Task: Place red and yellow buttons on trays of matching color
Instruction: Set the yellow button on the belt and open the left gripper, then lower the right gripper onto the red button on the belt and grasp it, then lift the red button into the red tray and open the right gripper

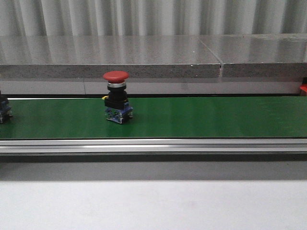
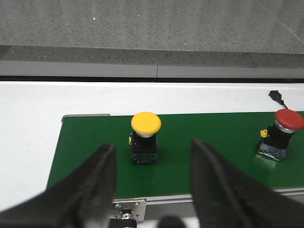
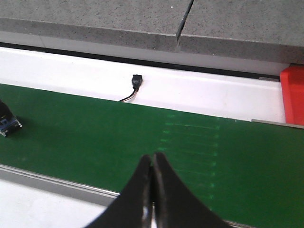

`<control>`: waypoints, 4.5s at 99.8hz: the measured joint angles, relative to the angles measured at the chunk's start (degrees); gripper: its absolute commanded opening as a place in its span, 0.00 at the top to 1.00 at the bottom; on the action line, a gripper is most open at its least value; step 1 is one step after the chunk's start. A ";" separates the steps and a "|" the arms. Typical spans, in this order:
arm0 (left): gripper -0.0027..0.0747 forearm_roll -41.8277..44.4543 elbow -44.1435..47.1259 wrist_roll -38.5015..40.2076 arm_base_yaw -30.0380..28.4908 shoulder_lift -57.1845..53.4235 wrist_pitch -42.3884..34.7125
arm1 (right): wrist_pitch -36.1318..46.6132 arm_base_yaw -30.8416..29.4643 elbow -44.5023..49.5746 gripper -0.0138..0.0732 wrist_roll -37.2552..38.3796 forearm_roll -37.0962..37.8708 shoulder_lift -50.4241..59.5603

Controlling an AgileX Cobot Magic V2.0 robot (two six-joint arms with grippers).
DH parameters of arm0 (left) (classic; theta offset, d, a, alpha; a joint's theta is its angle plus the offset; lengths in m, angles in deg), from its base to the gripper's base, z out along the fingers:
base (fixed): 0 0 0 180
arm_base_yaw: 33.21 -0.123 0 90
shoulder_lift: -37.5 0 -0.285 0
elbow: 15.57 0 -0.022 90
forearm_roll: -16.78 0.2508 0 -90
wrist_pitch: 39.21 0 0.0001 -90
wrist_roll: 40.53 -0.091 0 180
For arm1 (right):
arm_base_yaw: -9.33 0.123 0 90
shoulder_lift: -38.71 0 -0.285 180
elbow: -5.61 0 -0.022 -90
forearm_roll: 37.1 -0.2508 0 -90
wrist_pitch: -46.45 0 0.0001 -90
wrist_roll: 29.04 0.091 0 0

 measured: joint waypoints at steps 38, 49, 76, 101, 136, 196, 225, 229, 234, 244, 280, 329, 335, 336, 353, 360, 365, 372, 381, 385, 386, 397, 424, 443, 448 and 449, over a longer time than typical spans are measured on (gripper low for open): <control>0.99 0.00 4.33 0.00 0.00 -8.15 1.98 | 0.00 0.00 0.00 0.93 0.00 0.00 0.00; 0.99 0.02 4.41 0.00 0.00 -8.15 2.34 | 0.00 0.00 0.00 0.92 0.00 0.00 0.00; 0.99 0.02 4.41 0.00 0.00 -8.15 2.50 | -1.49 0.00 0.00 0.46 0.00 -1.87 0.00; 0.99 0.02 4.41 0.00 0.00 -8.15 2.59 | -1.60 0.00 0.00 0.13 0.00 -7.65 -0.12; 0.99 0.12 4.41 0.00 0.00 -8.15 2.59 | -3.59 4.74 -3.69 0.13 -8.69 -9.65 -12.90; 0.99 0.14 4.41 0.00 0.00 -8.15 2.59 | 2.50 21.16 -13.37 0.13 -15.06 -9.76 -40.50; 0.99 0.24 4.41 0.00 0.00 -8.15 2.59 | 3.63 22.74 -18.48 0.13 -15.43 -9.76 -49.36; 0.99 0.24 4.41 0.00 0.00 -8.15 2.59 | 3.64 22.74 -19.25 0.13 -15.43 -9.76 -50.27; 0.99 0.24 4.41 0.00 0.00 -8.15 2.59 | 3.64 22.74 -20.15 0.13 -15.56 -9.76 -51.16; 0.99 0.24 4.41 0.00 0.00 -8.15 2.59 | 3.64 22.74 -21.63 0.13 -15.56 -9.76 -52.69; 0.99 0.24 4.41 0.00 0.00 -8.15 2.59 | 4.37 22.74 -23.15 0.55 -15.56 -9.76 -53.97; 0.99 0.24 4.41 -0.09 0.00 -8.15 2.59 | -2.52 14.24 -31.04 0.66 -12.64 -6.19 -51.52; 0.99 0.24 4.41 -0.09 0.00 -8.15 2.59 | -4.28 9.89 -33.42 0.66 -11.57 -5.83 -50.92; 0.99 0.24 4.41 -0.09 0.00 -8.15 2.59 | -4.50 9.35 -33.99 0.66 -11.27 -5.83 -50.84; 0.99 0.24 4.41 -0.09 0.00 -8.15 2.59 | -7.22 -4.14 -39.30 0.66 -7.95 -5.04 -50.68; 0.99 0.24 4.41 -0.09 0.00 -8.15 2.59 | -7.08 -9.29 -40.69 0.66 -7.25 -4.95 -50.68; 0.99 0.24 4.41 -0.09 0.00 -8.15 2.59 | -6.13 -12.85 -41.46 0.66 -6.86 -4.95 -50.94; 0.99 0.24 4.41 -0.09 0.00 -8.15 2.59 | -4.93 -16.54 -42.37 0.66 -6.44 -5.14 -51.69; 0.99 0.24 4.41 -0.09 0.00 -8.15 2.59 | -4.07 -19.96 -43.68 0.66 -6.02 -5.86 -53.79; 0.99 0.24 4.41 -0.09 0.00 -8.15 2.62 | -3.84 -21.30 -44.35 0.66 -6.02 -6.02 -55.13; 0.99 0.24 4.41 -0.09 0.00 -8.15 2.62 | -3.65 -21.71 -44.46 0.66 -6.02 -6.10 -55.36; 0.99 0.24 4.41 -0.09 0.00 -8.15 2.62 | -2.66 -24.13 -46.82 0.66 -5.90 -6.25 -59.57; 0.99 0.24 4.41 -0.09 0.00 -8.15 2.62 | -0.56 -26.71 -52.13 0.66 -5.70 -6.60 -69.76; 0.99 0.24 4.41 -0.09 0.00 -8.15 2.62 | 1.19 -26.74 -54.88 0.66 -5.70 -6.69 -74.91; 0.99 0.24 4.41 -0.09 0.00 -8.15 2.62 | 2.03 -26.74 -55.27 0.66 -5.70 -6.69 -75.92; 0.99 0.24 4.41 -0.09 0.00 -8.15 2.62 | 2.38 -26.74 -55.26 0.66 -5.70 -6.69 -76.04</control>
